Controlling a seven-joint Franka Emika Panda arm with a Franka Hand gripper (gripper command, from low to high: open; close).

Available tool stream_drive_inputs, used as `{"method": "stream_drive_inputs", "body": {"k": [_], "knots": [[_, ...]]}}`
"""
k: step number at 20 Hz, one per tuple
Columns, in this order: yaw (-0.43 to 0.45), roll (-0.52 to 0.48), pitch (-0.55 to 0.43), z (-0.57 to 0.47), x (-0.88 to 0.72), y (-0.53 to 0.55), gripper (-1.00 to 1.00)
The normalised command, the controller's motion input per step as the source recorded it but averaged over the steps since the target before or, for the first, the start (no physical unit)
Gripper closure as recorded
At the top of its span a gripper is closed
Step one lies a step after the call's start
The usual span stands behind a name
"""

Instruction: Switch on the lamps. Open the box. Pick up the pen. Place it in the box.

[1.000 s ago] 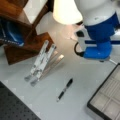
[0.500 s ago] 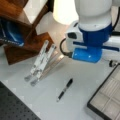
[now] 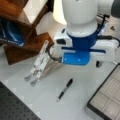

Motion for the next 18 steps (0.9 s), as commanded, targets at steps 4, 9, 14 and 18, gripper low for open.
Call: {"method": "stream_drive_inputs", "body": {"k": [4, 9, 14, 18], "knots": [[0.402, -0.126, -0.013, -0.21, 0.32, -0.17, -1.0], [0.439, -0.106, -0.002, -0.38, 0.38, -0.29, -1.0], [0.314, -0.141, 0.065, -0.18, 0.33, -0.24, -1.0], [0.263, -0.143, 0.084, -0.06, 0.32, -0.13, -1.0]]}}
